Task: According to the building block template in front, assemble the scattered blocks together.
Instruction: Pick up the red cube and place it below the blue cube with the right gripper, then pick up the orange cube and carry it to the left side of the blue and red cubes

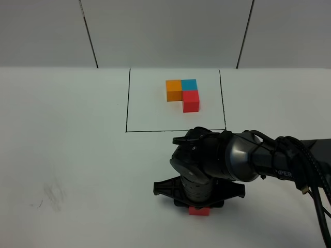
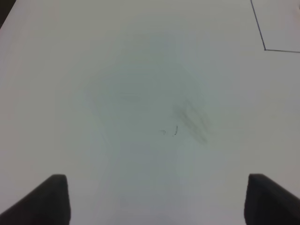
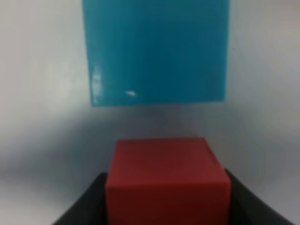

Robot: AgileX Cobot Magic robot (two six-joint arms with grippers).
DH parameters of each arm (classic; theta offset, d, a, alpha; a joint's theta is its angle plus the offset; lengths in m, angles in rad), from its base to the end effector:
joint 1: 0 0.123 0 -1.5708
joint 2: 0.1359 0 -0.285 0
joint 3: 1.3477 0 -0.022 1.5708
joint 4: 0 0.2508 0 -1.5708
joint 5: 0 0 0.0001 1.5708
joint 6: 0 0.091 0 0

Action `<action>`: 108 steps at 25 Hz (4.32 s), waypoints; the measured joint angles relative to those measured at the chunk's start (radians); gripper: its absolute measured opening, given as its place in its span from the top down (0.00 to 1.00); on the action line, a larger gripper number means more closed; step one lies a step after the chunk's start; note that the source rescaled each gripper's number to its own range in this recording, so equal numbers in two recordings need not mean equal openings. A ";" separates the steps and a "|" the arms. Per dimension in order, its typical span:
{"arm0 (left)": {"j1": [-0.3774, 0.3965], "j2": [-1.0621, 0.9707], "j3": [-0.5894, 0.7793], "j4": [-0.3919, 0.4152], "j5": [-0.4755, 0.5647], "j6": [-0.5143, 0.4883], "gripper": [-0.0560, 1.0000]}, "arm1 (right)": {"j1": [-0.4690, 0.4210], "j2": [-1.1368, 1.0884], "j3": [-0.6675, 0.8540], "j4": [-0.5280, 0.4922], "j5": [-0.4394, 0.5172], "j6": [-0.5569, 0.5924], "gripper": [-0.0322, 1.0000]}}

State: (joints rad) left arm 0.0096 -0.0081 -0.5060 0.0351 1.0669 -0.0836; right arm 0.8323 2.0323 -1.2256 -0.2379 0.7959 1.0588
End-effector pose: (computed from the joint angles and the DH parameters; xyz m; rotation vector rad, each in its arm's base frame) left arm -0.0071 0.0027 0.2784 -0.0969 2.0336 -0.0045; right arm 0.2601 0.2630 0.1204 0.0954 2.9652 -0.0854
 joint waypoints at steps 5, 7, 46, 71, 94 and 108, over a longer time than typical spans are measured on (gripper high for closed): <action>0.000 0.000 0.000 0.000 0.000 0.000 0.32 | -0.002 0.000 0.000 -0.008 -0.023 0.009 0.76; 0.000 0.000 0.000 0.000 0.000 0.000 0.32 | -0.004 0.000 0.000 -0.008 -0.036 0.009 0.76; 0.000 0.000 0.000 0.000 0.000 0.000 0.32 | -0.008 0.011 -0.014 -0.086 -0.073 0.077 0.76; 0.000 0.000 0.000 0.000 0.000 0.000 0.32 | -0.008 0.012 -0.014 -0.080 -0.067 0.012 0.47; 0.000 0.000 0.000 0.000 0.000 0.000 0.32 | -0.034 -0.599 -0.057 -0.517 0.230 0.009 0.00; 0.000 0.000 0.000 0.000 0.000 0.000 0.32 | -0.259 -1.049 -0.051 -0.512 0.415 -0.401 0.00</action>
State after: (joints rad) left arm 0.0096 -0.0081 -0.5060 0.0351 1.0669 -0.0836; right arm 0.5730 0.9830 -1.2764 -0.7496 1.2112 0.6575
